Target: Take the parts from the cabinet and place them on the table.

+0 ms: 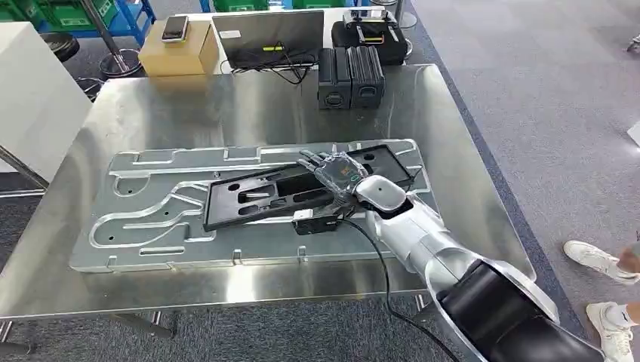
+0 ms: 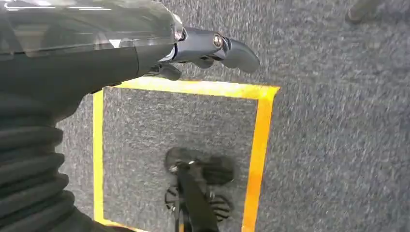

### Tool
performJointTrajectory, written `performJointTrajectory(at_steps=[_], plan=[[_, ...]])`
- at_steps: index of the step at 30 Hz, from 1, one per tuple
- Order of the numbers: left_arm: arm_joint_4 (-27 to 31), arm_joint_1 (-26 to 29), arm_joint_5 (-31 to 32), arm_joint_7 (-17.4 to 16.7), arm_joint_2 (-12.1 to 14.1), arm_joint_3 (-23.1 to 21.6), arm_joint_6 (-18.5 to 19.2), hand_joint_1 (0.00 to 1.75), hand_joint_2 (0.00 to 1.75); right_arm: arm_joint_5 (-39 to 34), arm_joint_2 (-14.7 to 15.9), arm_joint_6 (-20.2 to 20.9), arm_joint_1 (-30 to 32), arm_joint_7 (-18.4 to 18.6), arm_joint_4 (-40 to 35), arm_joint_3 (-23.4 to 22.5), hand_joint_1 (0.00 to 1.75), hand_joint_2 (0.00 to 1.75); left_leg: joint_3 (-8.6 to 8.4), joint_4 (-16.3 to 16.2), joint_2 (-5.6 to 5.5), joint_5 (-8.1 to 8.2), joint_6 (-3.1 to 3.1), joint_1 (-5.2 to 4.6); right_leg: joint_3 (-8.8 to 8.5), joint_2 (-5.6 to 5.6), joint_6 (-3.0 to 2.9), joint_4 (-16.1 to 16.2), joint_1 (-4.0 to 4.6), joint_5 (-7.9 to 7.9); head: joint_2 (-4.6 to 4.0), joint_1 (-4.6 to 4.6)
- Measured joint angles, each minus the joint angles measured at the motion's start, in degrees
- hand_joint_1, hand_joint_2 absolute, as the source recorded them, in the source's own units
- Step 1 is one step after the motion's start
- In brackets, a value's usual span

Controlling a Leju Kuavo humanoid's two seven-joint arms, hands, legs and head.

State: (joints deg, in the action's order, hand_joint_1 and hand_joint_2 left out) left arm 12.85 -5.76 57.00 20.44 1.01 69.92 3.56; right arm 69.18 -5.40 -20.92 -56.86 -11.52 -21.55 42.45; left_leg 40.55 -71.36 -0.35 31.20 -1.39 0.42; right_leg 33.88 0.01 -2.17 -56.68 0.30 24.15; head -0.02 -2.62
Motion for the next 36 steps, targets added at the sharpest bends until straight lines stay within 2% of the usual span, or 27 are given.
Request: performJointTrajectory(at_steps=[1, 2, 3, 5, 6, 7, 8, 10, 12, 13, 15, 16, 17, 18, 19, 21, 22, 24, 25, 27, 28, 30, 31, 32, 33, 34, 36], plan=[[0.00, 0.07, 0.02, 0.00, 0.00, 0.00, 0.00, 0.00, 0.00, -0.09, 0.13, -2.63, 0.39, -0.18, -0.37, -0.66, 0.00, 0.00, 1.68, -3.46, 0.00, 1.02, -0.11, 0.08, 0.05, -0.04, -0.05, -0.09, 0.06, 0.06, 0.00, 0.00], [0.00, 0.15, 0.04, -0.13, 0.00, 0.00, -0.07, 0.00, 0.00, -0.09, 0.33, -5.82, 0.84, -0.70, -1.25, -1.43, 0.00, 0.00, 1.96, -3.88, 0.00, 0.45, -0.17, 0.17, 0.06, -0.04, -0.01, -0.19, 0.07, 0.13, 0.00, 0.00], [0.00, 0.16, 0.04, -0.44, 0.00, 0.00, -0.24, 0.00, 0.00, -0.09, 0.48, -8.95, 1.13, -1.80, -2.37, -2.13, 0.00, 0.00, 0.79, -1.38, 0.02, -1.39, -0.23, 0.27, 0.06, 0.01, 0.09, -0.36, 0.04, 0.28, 0.00, 0.00], [0.00, 0.05, 0.02, -0.90, 0.07, 0.00, -0.57, 0.00, 0.00, -1.21, 0.77, -12.83, 1.53, -4.75, -5.74, -3.90, 0.00, 0.00, -4.02, 8.29, 0.08, -6.36, -0.19, 0.40, -0.13, 0.15, 0.34, -0.85, -0.09, 0.73, 0.00, 0.00], [0.00, -0.02, 0.00, -1.05, 0.11, 0.00, -0.61, 0.00, 0.00, -2.30, 0.88, -13.53, 1.88, -6.66, -7.86, -4.95, 0.00, 0.00, -5.81, 12.38, 0.25, -6.99, -0.06, 0.42, -0.14, 0.17, 0.64, -1.09, -0.10, 1.03, 0.00, 0.00], [0.00, -0.15, -0.11, -1.20, 0.09, 0.00, -0.61, 0.00, 0.00, -3.70, 1.01, -13.68, 2.34, -8.56, -10.20, -6.04, 0.00, 0.00, -6.53, 13.31, 0.18, -6.50, 0.17, 0.02, 0.21, 0.31, 0.94, -1.53, 0.29, 1.17, 0.00, 0.00], [0.00, -0.22, -0.13, -1.27, 0.11, 0.00, -0.63, 0.00, 0.00, -5.34, 1.20, -13.65, 3.05, -10.37, -12.62, -7.29, 0.00, 0.00, -6.27, 12.93, 0.05, -6.51, 0.78, 0.05, 0.36, 0.28, 1.18, -1.40, 0.26, 1.02, 0.00, -0.02], [0.00, 0.01, -0.04, -1.36, 0.11, 0.00, -1.20, 0.00, 0.00, -9.39, 1.62, -13.33, 5.34, -13.93, -17.52, -9.67, 0.00, 0.00, -6.24, 13.00, -0.09, -6.43, 1.29, -0.08, 0.19, 0.14, 1.56, -1.28, 0.10, 1.10, 0.00, 0.00], [0.00, 0.21, -0.09, -1.07, 0.11, 0.00, -2.14, 0.00, 0.00, -14.09, 2.30, -12.56, 7.63, -17.10, -23.79, -11.77, 0.00, 0.00, -6.59, 13.66, -0.10, -6.76, 2.02, 0.24, 0.48, 0.19, 2.31, -2.49, 0.03, 2.31, 0.00, 0.00], [0.00, 0.20, -0.35, -0.70, 0.11, 0.04, -2.58, 0.00, 0.00, -16.05, 2.95, -11.99, 8.91, -18.45, -27.31, -12.79, 0.00, 0.00, -6.58, 13.65, -0.08, -6.73, 2.43, 0.22, 1.90, 0.15, 2.50, -5.46, 0.00, 4.22, 0.00, 0.00], [0.00, 0.22, -0.68, -0.52, 0.11, 0.09, -2.91, 0.00, 0.00, -19.07, 4.13, -10.82, 12.08, -19.89, -33.14, -14.21, 0.00, 0.00, -6.60, 13.64, -0.09, -6.59, 2.71, 0.11, 6.58, 0.15, 2.75, -14.93, -0.14, 8.50, 0.00, 0.00], [0.00, 0.27, -0.88, -0.52, 0.11, 0.09, -2.93, 0.00, 0.00, -21.83, 4.86, -9.98, 13.94, -21.10, -36.12, -14.89, 0.00, 0.00, -6.60, 13.63, -0.15, -6.55, 2.78, 0.07, 8.62, 0.15, 2.79, -18.64, -0.14, 9.56, 0.00, 0.00], [0.00, 0.39, -1.16, -0.52, 0.11, 0.11, -2.93, 0.00, 0.00, -24.62, 5.58, -9.30, 16.23, -22.21, -39.27, -15.74, 0.00, 0.00, -6.64, 13.63, -0.26, -6.50, 2.83, 0.04, 9.60, 0.15, 2.75, -19.89, -0.14, 9.15, 0.00, 0.00], [0.00, 0.53, -1.24, -0.52, 0.11, 0.15, -2.97, 0.00, 0.00, -26.87, 6.42, -8.76, 18.22, -23.08, -42.43, -16.72, 0.00, 0.00, -6.76, 13.62, -0.39, -6.45, 2.86, -0.02, 8.92, 0.15, 2.58, -17.99, -0.13, 7.36, 0.00, 0.00], [0.00, 0.64, -1.40, -0.52, 0.11, 0.20, -2.95, 0.00, 0.00, -28.69, 7.17, -8.30, 19.92, -23.48, -45.06, -17.71, 0.00, 0.00, -6.91, 13.62, -0.49, -6.36, 2.85, -0.08, 7.08, 0.16, 2.31, -13.95, -0.10, 4.90, 0.00, 0.00], [0.00, 0.69, -1.94, -0.52, -0.13, 0.48, -2.84, 0.00, 0.00, -32.16, 8.76, -7.95, 22.88, -23.74, -50.37, -20.30, 0.00, 0.00, -7.31, 13.63, -0.64, -6.08, 2.73, -0.15, 1.81, 0.09, 1.40, -3.27, 0.25, 0.01, 0.00, 0.00], [0.00, 0.69, -2.34, -0.52, -0.24, 0.61, -2.82, 0.00, 0.00, -33.71, 9.61, -7.97, 24.50, -23.78, -52.25, -21.46, 0.00, 0.00, -7.27, 13.65, -0.65, -5.99, 2.55, -0.29, 0.93, -0.02, 1.23, -1.36, 0.75, 0.69, 0.00, 0.00], [0.00, 0.84, -3.19, -0.44, -0.44, 1.40, -2.58, 0.00, 0.00, -38.44, 11.44, -8.17, 28.40, -24.00, -57.25, -24.97, 0.00, 0.00, -7.22, 13.51, -0.70, -5.79, 2.11, -0.24, 0.88, -0.08, 1.33, -0.97, 0.83, 0.39, 0.00, 0.00], [0.00, 1.01, -3.69, -0.20, -0.50, 1.73, -2.32, 0.00, 0.00, -40.14, 12.59, -8.41, 30.89, -24.05, -59.94, -27.22, 0.00, 0.00, -7.43, 13.76, -0.73, -5.80, 1.86, -0.15, 0.77, -0.10, 1.14, -0.96, 1.00, 0.52, 0.00, 0.00], [0.00, 1.46, -4.46, 0.61, -0.72, 2.43, -2.05, 0.00, 0.00, -42.32, 14.06, -8.78, 36.59, -24.04, -64.07, -33.06, 0.00, 0.00, -7.56, 13.07, -0.61, -4.87, 1.50, -0.18, -0.32, -0.62, 0.81, 0.30, 0.31, 0.13, 0.00, 0.00], [0.00, 1.60, -4.74, 0.88, -0.92, 2.87, -1.99, 0.00, 0.00, -42.71, 14.45, -8.83, 38.98, -24.05, -65.47, -35.95, 0.00, 0.00, -6.97, 11.14, -0.34, -3.34, 1.42, -0.29, -0.67, -0.63, 0.54, 0.58, 0.32, 0.25, 0.00, 0.00], [0.00, 1.83, -5.05, 1.47, -1.05, 3.41, -1.64, 0.00, 0.00, -43.83, 15.21, -7.84, 44.53, -24.11, -67.41, -41.85, 0.00, 0.00, -2.95, 1.98, -0.19, 1.52, 1.13, -0.14, -0.87, -0.89, 0.31, 0.54, 0.34, 0.42, 0.00, 0.00], [0.00, 1.99, -5.25, 1.62, -1.12, 3.56, -1.44, 0.00, 0.00, -43.91, 15.35, -7.19, 47.31, -24.13, -67.89, -44.81, 0.00, 0.00, -0.95, -2.24, -0.12, 3.15, 0.97, -0.11, -0.85, -0.91, 0.30, 0.52, 0.35, 0.50, 0.00, 0.00], [0.00, 2.17, -5.20, 1.68, -1.14, 3.80, -1.20, 0.00, 0.00, -43.78, 15.34, -6.72, 50.08, -24.13, -67.91, -47.47, 0.00, 0.00, -0.07, -4.15, -0.07, 3.34, 0.87, -0.03, -0.88, -0.91, 0.33, 0.49, 0.33, 0.55, 0.00, 0.00], [0.00, 2.33, -5.03, 1.70, -1.18, 4.04, -1.09, 0.00, 0.00, -43.12, 15.26, -6.35, 52.85, -24.13, -67.80, -50.09, 0.00, 0.00, -0.49, -3.28, -0.05, 2.29, 0.81, 0.08, -0.95, -0.92, 0.42, 0.45, 0.29, 0.69, 0.00, 0.00], [0.00, 2.42, -4.85, 1.70, -1.20, 4.24, -1.05, 0.00, 0.00, -42.31, 14.99, -6.18, 55.29, -24.13, -67.47, -52.49, 0.00, 0.00, -2.08, 0.06, -0.04, 0.23, 0.79, 0.13, -0.96, -0.91, 0.59, 0.32, 0.20, 0.81, 0.00, 0.00], [0.00, 2.49, -4.85, 1.68, -1.22, 4.35, -0.94, 0.00, 0.00, -39.95, 14.32, -6.11, 58.83, -24.13, -65.92, -57.45, 0.00, 0.00, -7.83, 11.14, -0.03, -4.77, 0.91, 0.23, -1.03, -0.78, 0.99, -0.24, -0.04, 1.16, 0.00, 0.00]])
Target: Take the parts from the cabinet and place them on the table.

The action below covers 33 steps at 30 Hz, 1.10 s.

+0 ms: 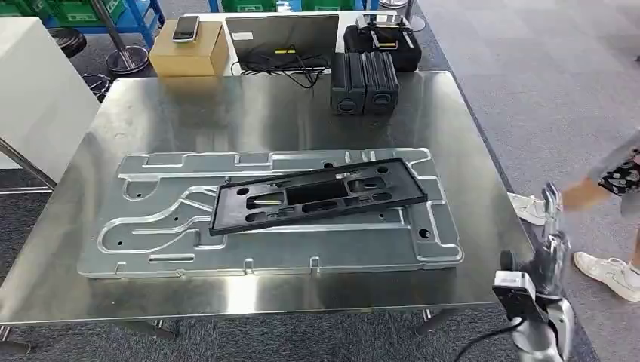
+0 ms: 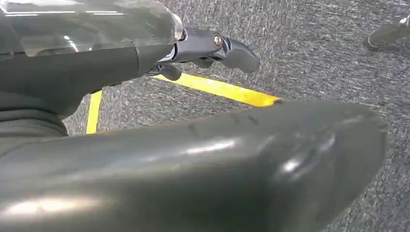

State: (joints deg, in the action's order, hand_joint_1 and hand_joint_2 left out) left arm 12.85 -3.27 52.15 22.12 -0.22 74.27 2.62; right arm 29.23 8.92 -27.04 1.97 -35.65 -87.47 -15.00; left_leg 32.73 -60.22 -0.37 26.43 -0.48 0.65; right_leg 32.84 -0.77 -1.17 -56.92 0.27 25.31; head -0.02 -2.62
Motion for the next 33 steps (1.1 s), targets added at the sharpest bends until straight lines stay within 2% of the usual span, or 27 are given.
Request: performJointTrajectory(at_steps=[1, 2, 4, 5, 6, 7, 8, 10, 11, 12, 13, 15, 16, 17, 20, 21, 22, 23, 25, 26, 27, 28, 29, 30, 31, 32, 33], plan=[[0.00, -0.06, 0.02, 0.00, -0.02, 0.02, 0.00, 0.00, 0.00, 1.15, -0.54, 0.00, 1.23, -0.02, 1.10, -2.31, 0.00, 0.00, -1.13, 2.30, -0.06, 0.90, 0.25, -0.02, 0.08, 0.03, 0.25, -0.15, 0.02, 0.01, 0.00, 0.00], [0.00, -0.06, 0.04, 0.02, -0.11, 0.02, 0.02, 0.00, 0.00, 2.69, -1.42, -0.02, 2.56, -0.02, 2.78, -5.25, 0.00, 0.00, -1.15, 2.60, -0.14, 0.15, 0.65, -0.29, 0.26, 0.15, 0.54, -0.56, 0.21, 0.02, 0.00, 0.02], [0.00, 0.14, 0.02, 0.00, -0.11, 0.17, 0.00, 0.00, 0.00, 5.49, -2.73, 0.65, 4.34, -0.02, 5.32, -8.98, 0.00, 0.00, -1.05, 2.35, -0.15, 0.07, 1.08, -0.57, 0.28, 0.17, 1.14, -0.39, 0.02, -0.26, 0.00, 0.00], [0.00, 0.21, 0.07, 0.02, -0.11, 0.26, 0.00, 0.00, 0.00, 6.93, -3.32, 0.98, 4.91, -0.02, 6.65, -10.90, 0.00, 0.00, -1.01, 2.70, -0.11, -0.23, 1.54, -0.57, 0.29, 0.18, 1.48, -0.34, 0.05, -0.41, 0.00, 0.00], [0.00, 0.17, 0.09, 0.04, -0.24, 0.37, 0.02, 0.00, 0.00, 8.16, -3.84, 1.24, 5.34, -0.02, 8.12, -13.05, 0.00, 0.00, -1.01, 3.22, 0.04, -0.80, 2.18, -0.31, 0.42, 0.44, 1.94, -0.76, -0.12, 0.40, 0.00, 0.02], [0.02, 0.14, 0.09, 0.09, -0.28, 0.39, 0.04, 0.00, 0.00, 9.18, -4.22, 1.51, 5.71, -0.02, 9.47, -15.12, 0.00, 0.00, -0.78, 3.27, 0.04, -1.07, 2.52, -0.36, 0.93, 0.57, 2.18, -2.19, -0.30, 2.37, 0.00, 0.02], [0.02, 0.17, 0.13, 0.13, -0.28, 0.42, 0.07, 0.00, 0.00, 9.89, -4.59, 1.73, 6.07, -0.02, 10.53, -17.03, 0.00, 0.00, -0.40, 3.26, 0.04, -1.29, 2.83, -0.43, 2.28, 0.62, 2.32, -5.72, -0.42, 5.43, 0.00, 0.00], [0.02, 0.32, 0.28, 0.15, -0.31, 0.55, 0.07, 0.00, 0.00, 10.61, -5.28, 1.81, 6.61, -0.02, 12.71, -20.00, 0.00, 0.00, 0.52, 3.22, 0.08, -1.88, 2.94, -0.72, 5.55, 0.66, 2.60, -14.85, -0.66, 10.64, 0.00, 0.02], [0.02, 0.32, 0.44, 0.17, -0.31, 0.68, 0.07, 0.00, 0.00, 10.86, -5.64, 1.86, 6.74, -0.02, 13.81, -21.06, 0.00, 0.00, 1.05, 3.17, 0.09, -2.26, 2.91, -0.80, 6.23, 0.65, 2.67, -17.53, -0.71, 11.55, 0.00, 0.02], [0.02, 0.31, 0.46, 0.18, -0.31, 0.88, 0.07, 0.00, 0.00, 10.90, -5.99, 1.86, 6.90, -0.02, 14.62, -22.05, 0.00, 0.00, 1.54, 3.16, 0.10, -2.61, 2.86, -0.85, 5.57, 0.65, 2.70, -17.44, -0.82, 11.00, 0.00, 0.02], [0.02, 0.31, 0.48, 0.18, -0.31, 1.05, 0.07, 0.00, 0.00, 11.01, -6.27, 1.84, 6.99, -0.02, 15.27, -23.04, 0.00, 0.00, 2.05, 3.12, 0.10, -3.01, 2.77, -0.91, 3.55, 0.65, 2.65, -14.87, -0.92, 9.33, 0.00, 0.02], [0.02, 0.31, 0.52, 0.20, -0.35, 1.36, 0.09, 0.00, 0.00, 11.47, -6.56, 1.88, 6.95, -0.02, 15.98, -24.30, 0.00, 0.00, 2.98, 3.02, 0.09, -3.73, 2.42, -0.92, -2.97, 0.65, 2.38, -5.29, -1.02, 5.57, 0.00, 0.02], [0.04, 0.28, 0.52, 0.33, -0.42, 1.40, 0.15, 0.00, 0.00, 12.45, -6.73, 1.88, 6.82, -0.04, 16.41, -25.01, 0.00, 0.00, 3.08, 2.83, 0.09, -4.08, 2.11, -0.94, -6.71, 0.67, 2.19, -0.16, -1.01, 5.69, 0.00, 0.00], [0.07, 0.33, 0.48, 0.50, -0.50, 1.42, 0.18, 0.00, 0.00, 13.03, -6.82, 1.88, 6.44, -0.04, 16.74, -25.37, 0.00, 0.00, 3.25, 2.84, 0.11, -4.35, 1.71, -1.05, -7.38, 0.81, 2.03, 1.18, -0.46, 5.70, 0.00, 0.00], [0.07, 0.30, 0.42, 0.77, -0.79, 1.53, 0.39, 0.00, 0.00, 15.04, -7.32, 1.77, 6.09, -0.04, 18.78, -27.30, 0.00, 0.00, 3.03, 3.27, 0.09, -5.71, 0.68, -0.71, -6.68, 0.87, 1.02, 1.07, -0.02, 4.75, 0.00, -0.04], [0.07, 0.38, 0.44, 0.77, -0.79, 1.61, 0.44, 0.00, 0.00, 15.62, -7.47, 1.64, 5.87, -0.04, 19.63, -27.77, 0.00, 0.00, 3.30, 3.16, -0.01, -5.92, 0.26, -0.89, -6.22, 0.77, 0.45, 1.76, -0.47, 3.85, 0.00, -0.02], [0.07, 0.40, 0.50, 0.79, -0.81, 1.75, 0.46, 0.00, 0.00, 16.37, -7.54, 1.51, 5.30, -0.04, 20.87, -28.27, 0.00, 0.00, 4.12, 1.91, 0.02, -3.61, 0.26, -0.56, -5.59, 0.43, -0.03, 1.76, -0.46, 3.12, 0.00, -0.04], [0.09, 0.47, 0.66, 0.79, -0.94, 1.81, 0.50, 0.00, 0.00, 16.70, -7.54, 1.38, 5.00, -0.04, 21.84, -28.69, 0.00, 0.00, 5.21, -1.36, 0.04, 0.38, 0.16, -0.52, -4.66, 0.44, -0.59, 1.66, -0.42, 2.48, 0.00, -0.04], [0.09, 0.41, 0.61, 0.79, -1.14, 1.84, 0.50, 0.00, 0.00, 17.24, -7.71, 1.05, 4.96, -0.04, 23.36, -29.39, 0.00, 0.00, 7.18, -9.96, 0.05, 6.77, -0.13, -0.51, -3.07, 0.31, -0.69, 1.63, -0.18, 1.31, 0.00, -0.04], [0.09, 0.39, 0.61, 0.79, -1.16, 1.88, 0.50, 0.00, 0.00, 17.85, -7.74, 0.37, 4.67, -0.04, 24.83, -29.85, 0.00, 0.00, 7.62, -13.51, 0.06, 8.04, -0.22, -0.50, -2.29, 0.25, -0.71, 1.55, -0.08, 0.69, 0.00, -0.04], [0.09, 0.41, 0.63, 0.79, -1.16, 1.92, 0.50, 0.00, 0.00, 18.69, -7.74, -0.33, 4.30, -0.04, 26.52, -30.44, 0.00, 0.00, 7.25, -15.24, 0.06, 7.47, -0.21, -0.50, -1.40, 0.25, -0.68, 1.48, 0.02, 0.05, 0.00, -0.04], [0.09, 0.42, 0.68, 0.79, -1.16, 2.01, 0.50, 0.00, 0.00, 19.41, -7.74, -1.05, 4.07, -0.04, 28.29, -31.07, 0.00, 0.00, 5.72, -14.49, 0.06, 5.59, -0.14, -0.51, -0.43, 0.22, -0.61, 1.35, 0.09, -0.59, 0.00, -0.04], [0.09, 0.41, 0.77, 0.79, -1.16, 2.16, 0.52, 0.00, 0.00, 20.17, -7.74, -1.90, 3.85, -0.04, 30.54, -31.71, 0.00, 0.00, 3.00, -11.44, 0.06, 3.44, 0.04, -0.51, 0.57, 0.18, -0.51, 1.18, 0.15, -1.18, 0.00, -0.04], [0.09, 0.40, 0.85, 0.79, -1.18, 2.42, 0.57, 0.00, 0.00, 20.86, -7.71, -2.40, 3.59, -0.04, 33.20, -32.57, 0.00, 0.00, -0.68, -6.57, 0.06, 2.01, 0.32, -0.52, 1.48, 0.18, -0.39, 0.98, 0.20, -1.76, 0.00, -0.06], [0.09, 0.35, 0.87, 0.79, -1.18, 2.58, 0.61, 0.00, 0.00, 21.73, -7.71, -2.58, 3.32, -0.04, 35.30, -33.40, 0.00, 0.00, -5.16, -0.75, 0.05, 2.29, 0.68, -0.59, 2.00, 0.17, -0.23, 0.61, 0.21, -2.28, 0.00, -0.04], [0.09, 0.27, 0.92, 0.79, -1.20, 2.71, 0.66, 0.00, 0.00, 23.08, -7.67, -2.95, 3.17, -0.02, 37.86, -34.29, 0.00, 0.00, -8.98, 4.60, 0.03, 4.29, 0.87, -0.97, 2.48, 0.18, 0.06, 0.35, 0.50, -2.54, 0.00, -0.04], [0.11, 0.24, 0.94, 0.79, -1.20, 2.82, 0.68, 0.00, 0.00, 24.48, -7.38, -3.50, 2.84, 0.00, 40.86, -35.29, 0.00, 0.00, -9.44, 5.84, 0.05, 4.65, 1.00, -0.99, 2.42, -0.02, 0.38, 0.35, 0.44, -3.02, 0.00, -0.04]])
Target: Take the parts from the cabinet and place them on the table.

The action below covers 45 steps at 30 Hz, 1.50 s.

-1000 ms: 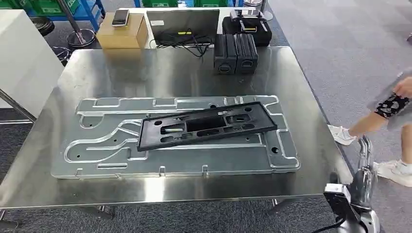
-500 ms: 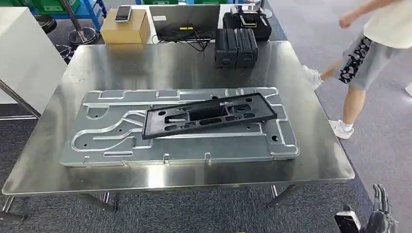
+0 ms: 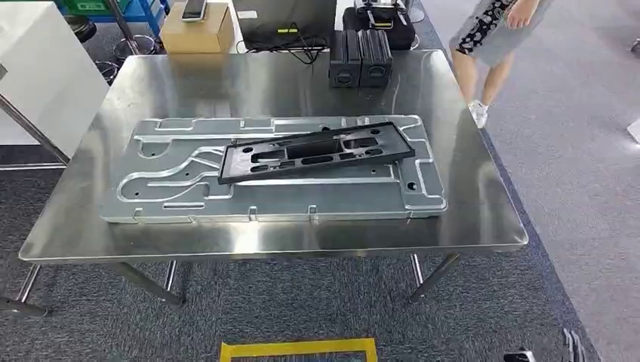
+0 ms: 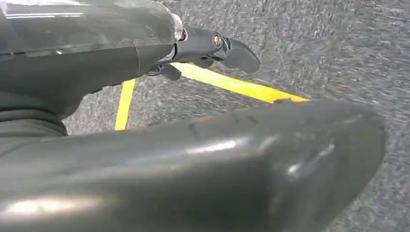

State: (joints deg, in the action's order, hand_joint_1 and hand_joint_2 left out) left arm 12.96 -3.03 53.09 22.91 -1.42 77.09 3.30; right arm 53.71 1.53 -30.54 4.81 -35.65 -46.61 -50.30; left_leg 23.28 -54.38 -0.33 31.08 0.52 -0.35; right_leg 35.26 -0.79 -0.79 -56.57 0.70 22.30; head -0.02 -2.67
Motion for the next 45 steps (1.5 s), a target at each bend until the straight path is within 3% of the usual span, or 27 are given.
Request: performJointTrajectory(at_steps=[3, 4, 5, 7, 8, 10, 12, 13, 14, 15, 18, 19, 22, 23, 24, 26, 28, 29, 30, 34, 36, 37, 38, 39, 41, 43, 45], plan=[[0.00, 0.32, 0.15, 0.07, -0.13, 0.20, 0.00, 0.00, 0.00, 3.65, 0.94, 1.16, -1.34, 2.10, 8.65, -2.60, 0.00, 0.00, 0.90, 0.43, 0.12, -1.48, 1.01, -0.08, 0.08, 0.13, 1.04, 0.39, -0.05, -1.52, 0.00, 0.00], [0.00, 0.17, 0.41, 0.07, -0.20, 0.28, 0.00, 0.00, 0.00, 4.93, 1.16, 3.05, -1.85, 5.05, 12.10, -3.34, 0.00, 0.00, 1.46, 0.64, 0.63, -2.29, 1.45, 0.14, 0.59, 0.53, 1.30, -0.49, -0.50, 0.22, 0.00, 0.02], [0.00, 0.07, 0.63, 0.09, -0.17, 0.28, 0.00, 0.00, 0.00, 5.72, 1.51, 4.44, -2.22, 7.79, 14.75, -3.91, 0.00, 0.00, 2.31, 0.63, 0.62, -2.95, 2.00, 0.19, 1.36, 0.59, 1.63, -2.55, -0.57, 3.64, 0.00, 0.02], [0.00, 0.33, 1.16, 0.09, -0.17, 0.28, 0.20, 0.00, 0.00, 6.99, 1.53, 8.60, -2.80, 13.08, 19.52, -4.65, 0.00, 0.00, 4.09, 0.57, 0.65, -4.34, 2.01, 0.07, 3.47, 0.64, 2.23, -10.92, -1.00, 10.79, 0.00, 0.02], [0.00, 0.43, 1.55, 0.07, -0.17, 0.28, 0.28, 0.00, 0.00, 7.40, 1.51, 11.50, -3.17, 16.00, 21.63, -4.98, 0.00, 0.00, 5.12, 0.45, 0.77, -5.01, 1.93, 0.03, 4.32, 0.64, 2.48, -15.11, -1.17, 12.42, 0.00, 0.02], [0.00, 0.49, 2.16, -0.20, -0.13, 0.28, 0.83, 0.00, 0.00, 7.62, 1.31, 18.69, -3.76, 23.08, 25.33, -5.70, 0.00, 0.00, 7.18, -0.01, 0.85, -6.26, 1.62, 0.03, 3.43, 0.63, 2.76, -17.77, -1.56, 10.01, 0.00, 0.02], [0.00, 0.48, 2.36, -0.55, -0.04, 0.26, 1.27, 0.00, 0.00, 7.62, 1.07, 24.47, -4.11, 28.88, 27.72, -6.48, 0.00, 0.00, 9.20, -0.83, 0.83, -7.24, 1.21, 0.09, -1.52, 0.63, 2.88, -12.05, -1.91, 5.95, 0.00, 0.02], [0.00, 0.48, 2.69, -0.68, 0.00, 0.26, 1.40, 0.00, 0.00, 7.69, 0.92, 27.00, -4.49, 31.48, 28.73, -6.88, 0.00, 0.00, 10.14, -1.38, 0.81, -7.66, 0.88, 0.11, -5.92, 0.65, 2.85, -6.12, -2.08, 5.71, 0.00, 0.02], [0.00, 0.48, 2.73, -0.79, 0.07, 0.26, 1.42, 0.00, 0.00, 7.82, 0.76, 29.02, -4.95, 33.32, 29.35, -7.12, 0.00, 0.00, 10.77, -1.95, 0.77, -7.93, 0.53, -0.08, -9.89, 0.79, 2.66, -0.57, -1.85, 7.92, 0.00, 0.02], [0.00, 0.39, 2.78, -0.81, 0.07, 0.26, 1.46, 0.00, 0.00, 8.04, 0.61, 30.72, -5.34, 34.67, 29.89, -7.32, 0.00, 0.00, 11.04, -2.30, 0.87, -8.23, 0.11, -0.07, -10.82, 0.96, 2.06, 2.10, -1.56, 8.98, 0.00, 0.00], [0.00, 0.13, 3.23, -1.11, 0.07, 0.26, 1.53, 0.00, 0.00, 8.67, 0.02, 34.03, -5.82, 37.83, 31.61, -7.91, 0.00, 0.00, 11.18, -2.21, 0.92, -9.61, -1.10, 0.24, -9.88, 0.73, 0.90, 1.58, -1.15, 7.98, 0.00, 0.02], [0.00, 0.12, 3.32, -1.14, 0.11, 0.26, 1.55, 0.00, 0.00, 8.87, -0.33, 34.32, -6.00, 37.99, 32.03, -8.06, 0.00, 0.00, 11.56, -2.93, 0.80, -8.68, -1.35, 0.56, -9.35, 0.29, 0.24, 1.75, -1.45, 7.13, 0.00, 0.02], [-0.02, 0.04, 3.50, -1.31, 0.04, 0.26, 1.60, 0.00, 0.00, 9.02, -0.99, 34.80, -6.39, 38.53, 32.69, -8.24, 0.00, 0.00, 14.66, -12.89, 0.73, 1.93, -1.61, 0.68, -6.88, 0.12, -0.75, 1.65, -0.95, 5.19, 0.00, 0.00], [-0.02, -0.03, 3.54, -1.38, 0.04, 0.26, 1.57, 0.00, 0.00, 9.09, -1.18, 35.04, -6.40, 38.56, 32.93, -8.30, 0.00, 0.00, 15.40, -17.08, 0.73, 4.10, -1.72, 0.68, -5.91, 0.05, -0.82, 1.56, -0.76, 4.49, 0.00, 0.00], [-0.02, -0.06, 3.54, -1.49, 0.07, 0.26, 1.57, 0.00, 0.00, 9.15, -1.34, 35.10, -6.41, 38.58, 33.10, -8.35, 0.00, 0.00, 15.48, -19.96, 0.73, 4.23, -1.78, 0.68, -4.91, 0.02, -0.82, 1.39, -0.58, 3.78, 0.00, 0.00], [-0.02, -0.07, 3.52, -1.75, 0.07, 0.26, 1.57, 0.00, 0.00, 9.26, -1.55, 35.17, -6.44, 38.56, 33.39, -8.37, 0.00, 0.00, 13.01, -19.20, 0.73, 0.42, -1.50, 0.67, -2.74, -0.01, -0.77, 0.93, -0.36, 2.53, 0.00, 0.00], [-0.02, -0.23, 3.37, -1.97, 0.07, 0.26, 1.49, 0.00, 0.00, 9.72, -1.82, 35.17, -6.54, 38.56, 33.58, -8.37, 0.00, 0.00, 6.29, -10.43, 0.73, -2.71, -0.85, 0.60, -0.65, 0.03, -0.55, 0.39, -0.21, 1.27, 0.00, 0.00], [-0.02, -0.46, 3.26, -2.01, 0.11, 0.26, 1.40, 0.00, 0.00, 9.90, -1.93, 35.17, -6.72, 38.56, 33.60, -8.37, 0.00, 0.00, 1.61, -4.29, 0.73, -0.95, -0.42, 0.39, -0.12, 0.04, -0.28, 0.07, -0.11, 0.78, 0.00, 0.00], [-0.02, -0.69, 3.26, -2.03, 0.13, 0.26, 1.36, 0.00, 0.00, 9.98, -1.97, 35.17, -6.67, 38.58, 33.65, -8.37, 0.00, 0.00, -1.03, 0.52, 0.71, 0.68, -0.32, 0.08, 0.16, 0.00, 0.00, -0.29, 0.04, 0.41, 0.00, 0.00], [-0.02, -0.73, 3.28, -2.16, 0.13, 0.26, 1.14, 0.00, 0.00, 10.25, -1.97, 35.17, -6.79, 38.47, 33.74, -8.37, 0.00, 0.00, 0.52, 0.55, 0.96, -1.19, 1.38, 0.19, 0.36, -0.03, 1.29, -0.16, -0.29, -1.07, 0.00, 0.00], [-0.02, -1.07, 3.30, -2.16, 0.13, 0.26, 1.14, 0.00, 0.00, 10.25, -1.99, 35.28, -6.92, 38.16, 33.85, -8.37, 0.00, 0.00, 2.23, 0.51, 1.21, -2.64, 2.38, 0.06, 2.09, 0.37, 1.74, -4.65, -0.67, 5.95, 0.00, 0.00], [-0.02, -1.09, 3.37, -2.14, 0.13, 0.26, 1.14, 0.00, 0.00, 10.27, -2.01, 35.26, -6.89, 37.99, 33.91, -8.37, 0.00, 0.00, 3.14, 0.49, 1.17, -3.37, 2.37, 0.01, 3.04, 0.50, 1.95, -8.62, -0.82, 9.57, 0.00, 0.02], [-0.02, -1.05, 3.52, -2.14, 0.13, 0.26, 1.14, 0.00, 0.00, 10.35, -2.01, 35.26, -6.89, 37.75, 33.95, -8.37, 0.00, 0.00, 4.12, 0.40, 1.16, -4.09, 2.35, -0.05, 3.95, 0.58, 2.11, -12.88, -0.93, 12.04, 0.00, 0.00], [-0.02, -1.07, 3.72, -2.14, 0.13, 0.26, 1.14, 0.00, 0.00, 10.38, -2.01, 35.24, -6.90, 37.57, 33.95, -8.37, 0.00, 0.00, 5.24, 0.22, 1.19, -4.83, 2.26, -0.06, 4.52, 0.59, 2.27, -16.64, -1.03, 12.87, 0.00, 0.00], [-0.02, -1.13, 3.96, -2.14, 0.13, 0.26, 1.16, 0.00, 0.00, 10.40, -2.03, 35.24, -6.92, 37.35, 33.95, -8.37, 0.00, 0.00, 7.57, -0.43, 1.20, -6.16, 1.94, -0.04, 2.75, 0.57, 2.48, -17.52, -1.25, 9.14, 0.00, 0.00], [-0.02, -1.15, 4.00, -2.14, 0.13, 0.26, 1.16, 0.00, 0.00, 10.40, -2.01, 35.21, -6.96, 37.20, 33.95, -8.37, 0.00, 0.00, 9.84, -1.30, 1.15, -7.18, 1.62, 0.01, -3.51, 0.58, 2.40, -9.68, -1.50, 5.69, 0.00, 0.00], [-0.02, -1.22, 4.11, -2.12, 0.11, 0.26, 1.25, 0.00, 0.00, 10.40, -2.01, 35.24, -7.21, 36.94, 33.95, -8.37, 0.00, 0.00, 11.14, -2.42, 1.03, -7.84, 1.03, -0.18, -11.21, 0.72, 1.95, 1.65, -1.09, 8.61, 0.00, 0.00]])
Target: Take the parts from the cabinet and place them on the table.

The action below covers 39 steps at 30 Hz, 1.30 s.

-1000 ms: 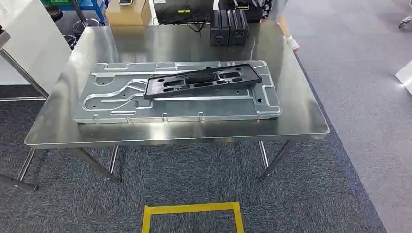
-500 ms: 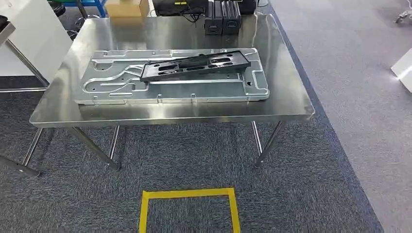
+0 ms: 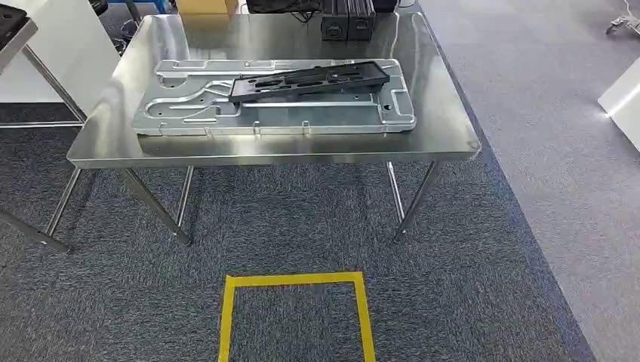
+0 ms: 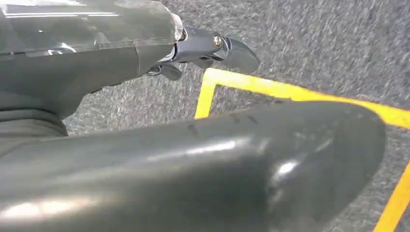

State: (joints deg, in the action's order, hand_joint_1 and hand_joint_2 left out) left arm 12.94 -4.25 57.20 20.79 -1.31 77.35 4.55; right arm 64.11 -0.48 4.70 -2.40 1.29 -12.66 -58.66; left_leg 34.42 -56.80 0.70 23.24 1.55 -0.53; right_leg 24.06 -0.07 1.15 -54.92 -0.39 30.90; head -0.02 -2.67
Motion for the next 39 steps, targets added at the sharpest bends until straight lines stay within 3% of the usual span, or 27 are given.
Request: performJointTrajectory(at_steps=[2, 4, 5, 6, 8, 9, 10, 12, 13, 14, 15, 16, 19, 20, 21, 23, 24, 25, 26, 28, 29, 30, 31, 34, 35, 36, 39], plan=[[0.00, -0.05, 0.02, 0.02, 0.00, 0.00, 0.04, 0.00, 0.00, 0.00, -0.02, 0.02, -0.09, -0.17, 0.02, -0.02, 0.00, 0.00, 0.22, -0.03, 0.10, -0.98, -0.78, 0.23, 0.09, 0.01, -0.45, 0.70, 0.29, 0.22, 0.00, 0.00], [0.00, 0.07, 0.13, 0.00, 0.02, -0.02, 0.09, 0.00, 0.00, -0.02, 0.00, 0.02, 0.02, -0.11, 0.07, -0.09, 0.00, 0.00, 0.57, 0.10, 0.03, -1.99, -1.61, 0.14, 0.96, -0.10, -1.48, 0.83, 0.14, -0.91, 0.00, 0.02], [0.00, -0.03, 0.37, -0.04, 0.00, -0.02, 0.11, 0.00, 0.00, -0.09, 0.00, 0.02, -0.22, -0.09, 0.13, -0.18, 0.00, 0.00, 1.41, -0.96, -0.19, 0.06, -1.72, 0.56, 1.69, -0.59, -2.02, 0.88, 0.07, -1.75, 0.00, 0.00], [-0.02, 0.03, 0.46, -0.13, -0.06, -0.04, 0.11, 0.00, 0.00, -0.20, 0.00, 0.00, -0.37, 0.13, 0.13, -0.26, 0.00, 0.00, 2.37, -3.68, -0.21, 3.80, -1.89, 0.65, 2.64, -0.58, -2.56, 0.87, 0.09, -2.45, 0.00, 0.00], [-0.02, -0.03, 0.63, -0.24, -0.09, -0.04, 0.11, 0.00, 0.00, -0.26, 0.00, -0.02, -0.36, 0.39, 0.13, -0.31, 0.00, 0.00, 4.41, -12.36, -0.21, 10.66, -2.37, 0.86, 4.34, -0.73, -2.79, 0.83, 0.41, -3.84, 0.00, 0.00], [-0.02, -0.02, 0.63, -0.28, -0.09, -0.07, 0.11, 0.00, 0.00, -0.26, 0.00, -0.04, -0.35, 0.50, 0.13, -0.33, 0.00, 0.00, 4.90, -16.09, -0.21, 11.89, -2.52, 0.91, 5.20, -0.76, -2.78, 0.70, 0.55, -4.52, 0.00, 0.00], [-0.02, -0.01, 0.70, -0.41, -0.09, -0.07, 0.11, 0.00, 0.00, -0.28, 0.00, -0.07, -0.36, 0.57, 0.13, -0.35, 0.00, 0.00, 4.70, -18.26, -0.21, 11.26, -2.58, 0.99, 6.27, -0.77, -2.73, 0.52, 0.62, -5.22, 0.00, 0.00], [-0.02, -0.02, 0.92, -0.72, -0.09, -0.07, 0.11, 0.00, 0.00, -0.28, -0.02, -0.11, -0.33, 0.57, 0.13, -0.37, 0.00, 0.00, 1.45, -15.73, -0.21, 6.98, -2.49, 1.05, 8.43, -0.76, -2.54, -0.07, 0.68, -6.39, 0.00, 0.00], [-0.02, -0.05, 0.98, -1.01, -0.09, -0.13, 0.11, 0.00, 0.00, -0.26, -0.11, -0.17, -0.30, 0.57, 0.15, -0.37, 0.00, 0.00, -2.08, -11.00, -0.21, 5.07, -2.32, 1.06, 9.66, -0.72, -2.35, -0.53, 0.68, -6.93, 0.00, 0.00], [-0.02, -0.11, 1.01, -1.09, -0.09, -0.18, 0.11, 0.00, 0.00, -0.26, -0.15, -0.28, -0.33, 0.57, 0.15, -0.39, 0.00, 0.00, -5.55, -6.27, -0.22, 5.09, -2.11, 1.06, 10.33, -0.66, -2.20, -0.95, 0.67, -7.33, 0.00, -0.02], [-0.02, -0.33, 1.05, -1.18, -0.09, -0.26, 0.09, 0.00, 0.00, -0.26, -0.26, -0.42, -0.37, 0.57, 0.15, -0.39, 0.00, 0.00, -10.62, 0.41, -0.27, 7.72, -1.75, 0.89, 10.80, -0.65, -1.87, -1.42, 0.92, -7.66, 0.00, -0.02], [-0.02, -0.49, 1.05, -1.18, -0.09, -0.31, 0.09, 0.00, 0.00, -0.24, -0.39, -0.46, -0.27, 0.59, 0.17, -0.39, 0.00, 0.00, -11.67, 3.21, -0.41, 8.54, -1.26, 0.64, 10.90, -0.83, -1.50, -1.55, 0.90, -8.07, 0.00, 0.00], [-0.04, -0.38, 1.11, -1.38, -0.13, -0.28, -0.02, 0.00, 0.00, -0.20, -0.44, -0.52, -0.20, 0.59, 0.17, -0.44, 0.00, 0.00, -10.36, 2.78, -0.32, 7.38, -0.19, 0.37, 11.15, -0.85, -0.52, -1.11, 0.64, -9.76, 0.00, 0.00], [-0.04, -0.49, 1.11, -1.46, -0.18, -0.31, -0.04, 0.00, 0.00, -0.17, -0.44, -0.61, -0.19, 0.57, 0.20, -0.50, 0.00, 0.00, -9.86, 3.15, 0.13, 6.34, 0.38, 0.72, 11.66, -0.51, -0.21, -1.84, 0.40, -8.58, 0.00, 0.00], [-0.04, -0.60, 1.14, -1.55, -0.26, -0.31, -0.04, 0.00, 0.00, -0.13, -0.48, -0.68, -0.18, 0.57, 0.26, -0.52, 0.00, 0.00, -8.98, 3.13, 0.07, 5.70, 0.90, 0.65, 12.56, -0.34, -0.06, -3.79, 0.36, -5.31, 0.00, 0.02], [-0.04, -0.59, 1.20, -1.60, -0.26, -0.31, -0.07, 0.00, 0.00, 0.00, -0.61, -0.90, -0.11, 0.24, 0.31, -0.63, 0.00, 0.00, -7.25, 3.03, 0.07, 4.37, 1.27, 0.45, 14.81, -0.13, 0.25, -12.31, 0.12, 2.10, 0.00, 0.02], [-0.04, -0.57, 1.20, -1.60, -0.26, -0.31, -0.07, 0.00, 0.00, 0.00, -0.61, -0.94, -0.12, -0.02, 0.31, -0.72, 0.00, 0.00, -6.44, 2.92, 0.08, 3.72, 1.23, 0.36, 15.75, -0.11, 0.41, -16.53, 0.06, 4.05, 0.00, 0.02], [-0.04, -0.59, 1.22, -1.60, -0.26, -0.31, -0.09, 0.00, 0.00, 0.00, -0.63, -0.98, -0.13, -0.41, 0.31, -0.79, 0.00, 0.00, -5.58, 2.71, 0.09, 3.13, 1.16, 0.33, 16.10, -0.11, 0.52, -19.43, 0.00, 4.23, 0.00, 0.02], [-0.04, -0.59, 1.22, -1.60, -0.26, -0.31, -0.09, 0.00, 0.00, 0.00, -0.63, -0.98, -0.16, -0.52, 0.31, -0.83, 0.00, 0.00, -4.43, 2.42, 0.10, 2.55, 1.02, 0.32, 15.36, -0.11, 0.60, -19.99, -0.04, 2.61, 0.00, 0.02], [-0.04, -0.65, 1.59, -1.75, -0.28, -0.33, -0.07, 0.00, 0.00, -0.09, -0.66, -0.98, -0.19, -0.81, 0.31, -0.94, 0.00, 0.00, -2.41, 1.62, 0.07, 1.70, 0.74, 0.36, 10.21, -0.11, 0.52, -13.95, -0.18, -2.00, 0.00, 0.02], [-0.04, -0.68, 1.64, -1.84, -0.28, -0.37, 0.02, 0.00, 0.00, -0.28, -0.66, -0.98, -0.27, -1.01, 0.31, -1.05, 0.00, 0.00, -1.68, 1.16, 0.00, 1.39, 0.54, 0.37, 6.12, -0.08, 0.37, -8.21, -0.26, -2.78, 0.00, 0.00], [-0.04, -0.71, 1.73, -1.92, -0.28, -0.39, 0.11, 0.00, 0.00, -0.39, -0.66, -1.01, -0.43, -1.18, 0.31, -1.20, 0.00, 0.00, -1.14, 0.77, -0.04, 1.19, 0.27, 0.22, 2.44, 0.07, 0.13, -3.12, -0.19, -1.63, 0.00, 0.02], [-0.04, -0.81, 1.73, -1.97, -0.28, -0.42, 0.13, 0.00, 0.00, -0.44, -0.66, -1.01, -0.52, -1.33, 0.31, -1.27, 0.00, 0.00, -0.72, 0.24, -0.02, 0.91, -0.03, 0.09, 0.77, 0.12, -0.21, 0.39, 0.15, -0.51, 0.00, -0.02], [-0.04, -1.04, 1.75, -2.05, -0.28, -0.44, 0.13, 0.00, 0.00, -0.46, -0.72, -1.01, -0.61, -1.46, 0.31, -1.35, 0.00, 0.00, -0.33, 0.40, -0.02, -0.50, -1.06, 0.31, 1.52, 0.05, -1.16, 0.51, 0.51, -0.90, 0.00, 0.00], [-0.04, -1.07, 1.75, -2.05, -0.26, -0.44, 0.13, 0.00, 0.00, -0.46, -0.74, -1.01, -0.61, -1.46, 0.33, -1.40, 0.00, 0.00, 0.03, 0.02, -0.13, 0.17, -1.38, 0.27, 1.80, -0.30, -1.80, 0.99, -0.18, -1.69, 0.00, 0.02], [-0.04, -0.99, 1.75, -2.07, -0.28, -0.44, 0.13, 0.00, 0.00, -0.46, -0.85, -1.01, -0.77, -1.46, 0.31, -1.40, 0.00, 0.00, 0.76, -1.39, -0.21, 2.52, -1.61, 0.47, 2.49, -0.43, -2.27, 0.98, 0.03, -2.21, 0.00, 0.00], [-0.04, -1.04, 1.81, -2.08, -0.35, -0.44, 0.17, 0.00, 0.00, -0.52, -0.90, -1.01, -0.79, -1.46, 0.31, -1.42, 0.00, 0.00, 4.27, -13.75, -0.21, 11.95, -2.16, 0.71, 4.60, -0.64, -2.74, 0.83, 0.39, -3.88, 0.00, 0.00]])
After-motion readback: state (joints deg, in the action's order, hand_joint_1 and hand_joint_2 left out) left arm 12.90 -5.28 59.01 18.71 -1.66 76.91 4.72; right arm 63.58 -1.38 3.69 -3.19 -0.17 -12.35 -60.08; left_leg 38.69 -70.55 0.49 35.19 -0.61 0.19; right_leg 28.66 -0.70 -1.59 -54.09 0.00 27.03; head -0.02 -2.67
